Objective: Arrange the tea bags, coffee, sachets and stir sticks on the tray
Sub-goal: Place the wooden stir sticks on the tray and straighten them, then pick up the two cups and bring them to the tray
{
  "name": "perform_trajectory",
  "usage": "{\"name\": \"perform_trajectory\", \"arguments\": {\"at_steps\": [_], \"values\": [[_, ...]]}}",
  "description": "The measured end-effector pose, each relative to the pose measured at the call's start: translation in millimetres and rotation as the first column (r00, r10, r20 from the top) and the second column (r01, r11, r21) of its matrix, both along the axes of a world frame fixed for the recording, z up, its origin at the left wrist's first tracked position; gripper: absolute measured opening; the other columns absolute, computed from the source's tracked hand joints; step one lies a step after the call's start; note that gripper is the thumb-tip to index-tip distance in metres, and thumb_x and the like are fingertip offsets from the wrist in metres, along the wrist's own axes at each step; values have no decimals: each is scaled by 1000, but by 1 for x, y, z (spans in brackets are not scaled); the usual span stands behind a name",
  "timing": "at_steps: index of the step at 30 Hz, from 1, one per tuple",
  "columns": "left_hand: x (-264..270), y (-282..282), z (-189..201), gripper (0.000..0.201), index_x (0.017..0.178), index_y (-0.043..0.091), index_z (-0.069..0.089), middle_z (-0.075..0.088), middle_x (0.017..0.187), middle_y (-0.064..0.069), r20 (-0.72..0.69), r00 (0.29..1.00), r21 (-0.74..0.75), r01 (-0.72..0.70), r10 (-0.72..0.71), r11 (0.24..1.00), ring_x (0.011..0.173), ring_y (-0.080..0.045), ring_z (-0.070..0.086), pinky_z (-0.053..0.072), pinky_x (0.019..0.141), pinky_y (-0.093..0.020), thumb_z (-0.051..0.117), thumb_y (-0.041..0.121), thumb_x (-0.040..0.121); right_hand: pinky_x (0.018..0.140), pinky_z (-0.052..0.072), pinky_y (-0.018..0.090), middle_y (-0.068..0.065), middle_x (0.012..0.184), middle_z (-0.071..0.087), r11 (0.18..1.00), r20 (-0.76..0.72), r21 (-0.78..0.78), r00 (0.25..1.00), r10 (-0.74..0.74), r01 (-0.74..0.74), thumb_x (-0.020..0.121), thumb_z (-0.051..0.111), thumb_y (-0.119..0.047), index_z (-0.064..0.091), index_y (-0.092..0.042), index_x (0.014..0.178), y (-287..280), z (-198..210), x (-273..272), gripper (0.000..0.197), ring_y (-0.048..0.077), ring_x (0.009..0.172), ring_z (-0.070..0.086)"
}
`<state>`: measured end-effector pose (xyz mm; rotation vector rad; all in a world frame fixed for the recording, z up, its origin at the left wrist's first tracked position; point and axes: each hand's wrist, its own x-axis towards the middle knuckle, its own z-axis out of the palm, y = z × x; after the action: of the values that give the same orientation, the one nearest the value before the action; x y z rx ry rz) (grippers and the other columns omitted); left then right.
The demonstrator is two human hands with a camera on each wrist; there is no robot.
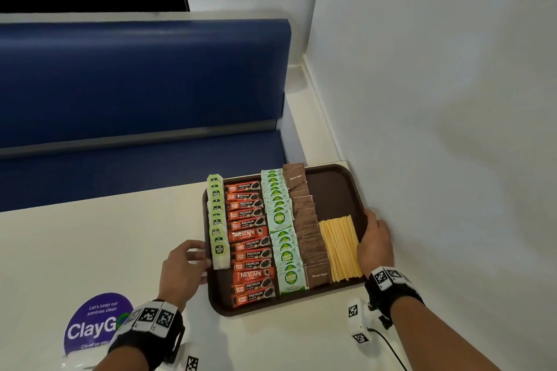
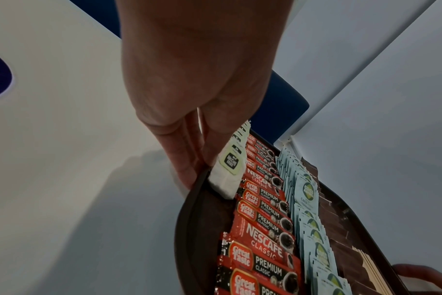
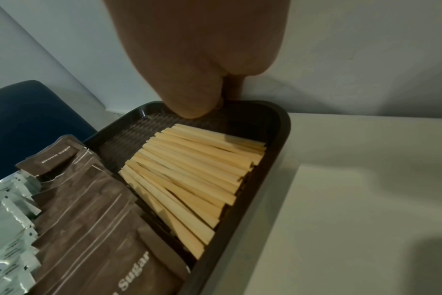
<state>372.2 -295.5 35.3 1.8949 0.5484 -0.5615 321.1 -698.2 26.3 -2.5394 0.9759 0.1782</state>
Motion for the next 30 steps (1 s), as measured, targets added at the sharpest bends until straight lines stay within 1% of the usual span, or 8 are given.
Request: {"name": "perform_trajectory", "arguments": {"at_steps": [5,10,14,18,21,23,27,30], "values": [[-1,0,0,24,114,13,69,77,105,-10,1,1000,23,21,-21,1000,92,-28,76,63,67,-35,66,-6,101,108,55,50,16,151,51,1000,-11,-4,1000,16,-16,90,67,14,33,-19,163,1,4,0,87,35,138,52],[-10,6,2,19,120,19,70,78,108,-2,54,996,113,59,-65,992,98,-22,73,53,79,-34,69,10,103,110,53,50,18,158,44,994,-42,-98,998,39,-43,92,66,6,29,-11,161,13,16,-5,80,36,144,47],[-25,20,7,16,119,19,73,76,110,5,104,994,128,19,-33,992,103,-17,71,49,82,-29,72,18,103,108,48,55,25,150,49,966,-43,-213,990,138,-144,89,66,1,40,-4,154,30,25,-15,70,43,136,49],[-56,45,17,17,119,20,73,75,113,6,141,989,107,-56,41,993,103,-11,71,53,87,-26,74,18,102,101,47,57,22,138,57,948,56,-166,957,284,-271,96,65,-6,56,-8,143,68,35,-24,48,40,124,49],[-91,71,24,18,118,18,73,76,108,6,172,978,105,-135,115,985,101,-4,70,55,90,-18,72,10,101,98,46,52,16,125,63,886,165,-100,871,463,-452,102,63,-13,63,-13,130,113,42,-28,28,32,113,51],[-116,89,25,18,116,19,74,77,104,7,175,971,98,-180,161,979,98,-3,71,53,84,-11,70,8,102,94,46,46,12,118,67,821,243,-67,788,565,-567,102,63,-14,67,-14,121,149,44,-32,19,27,108,53],[-166,124,19,20,107,26,76,78,98,9,193,947,120,-282,256,952,87,-1,71,55,80,-18,68,8,102,91,43,40,7,109,67,669,359,-18,619,698,-743,107,60,-18,69,-15,112,219,35,-37,11,24,104,53],[-205,145,16,19,106,25,77,78,94,10,219,932,157,-325,288,933,85,3,68,50,76,-12,69,8,102,88,43,36,4,104,65,554,417,-6,502,758,-832,104,64,-10,70,-12,108,266,24,-47,8,21,99,52]]}}
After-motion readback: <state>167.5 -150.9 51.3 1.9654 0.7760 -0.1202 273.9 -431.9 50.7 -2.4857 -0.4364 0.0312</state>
